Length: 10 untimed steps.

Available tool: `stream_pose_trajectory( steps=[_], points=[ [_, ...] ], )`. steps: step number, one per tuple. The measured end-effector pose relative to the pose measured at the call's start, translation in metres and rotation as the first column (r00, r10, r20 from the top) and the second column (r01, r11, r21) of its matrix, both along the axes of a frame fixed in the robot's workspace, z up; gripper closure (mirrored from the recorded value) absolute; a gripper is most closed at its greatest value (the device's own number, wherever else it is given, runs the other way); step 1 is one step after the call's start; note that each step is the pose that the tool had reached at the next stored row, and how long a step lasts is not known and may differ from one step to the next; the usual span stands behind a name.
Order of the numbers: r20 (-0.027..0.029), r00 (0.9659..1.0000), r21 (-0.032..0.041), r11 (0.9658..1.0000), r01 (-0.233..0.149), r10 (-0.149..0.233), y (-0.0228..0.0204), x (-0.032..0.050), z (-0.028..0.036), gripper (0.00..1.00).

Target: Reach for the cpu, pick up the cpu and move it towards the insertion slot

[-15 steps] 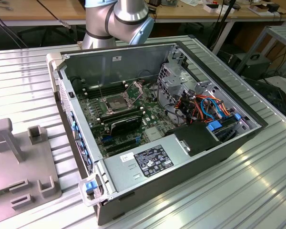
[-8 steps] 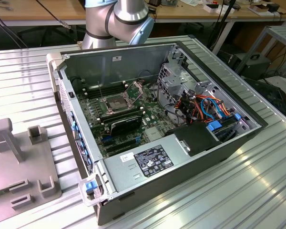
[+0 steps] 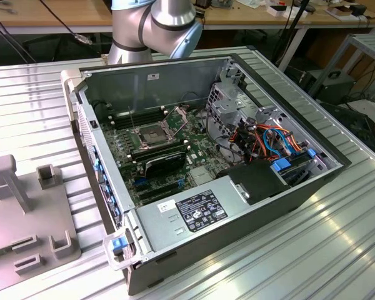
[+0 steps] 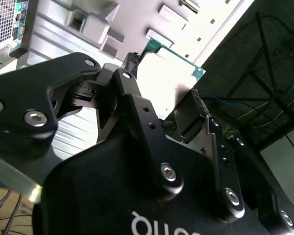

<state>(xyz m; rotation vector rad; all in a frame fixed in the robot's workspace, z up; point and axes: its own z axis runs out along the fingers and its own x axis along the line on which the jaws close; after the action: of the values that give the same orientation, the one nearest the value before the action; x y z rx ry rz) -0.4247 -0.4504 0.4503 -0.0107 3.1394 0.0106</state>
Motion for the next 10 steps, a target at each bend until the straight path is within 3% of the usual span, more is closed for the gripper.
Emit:
stream_pose_trajectory(
  steps=[5, 8, 10],
  points=[
    [0.0, 1.0, 0.0, 1.0, 0.0, 0.0, 0.0, 0.0167, -0.0001, 0.45],
    [0.0, 1.0, 0.0, 1.0, 0.0, 0.0, 0.0, 0.034, -0.0001, 0.45],
    [0.0, 1.0, 0.0001, 1.0, 0.0, 0.0, 0.0, 0.0401, -0.0001, 0.45]
  ],
)
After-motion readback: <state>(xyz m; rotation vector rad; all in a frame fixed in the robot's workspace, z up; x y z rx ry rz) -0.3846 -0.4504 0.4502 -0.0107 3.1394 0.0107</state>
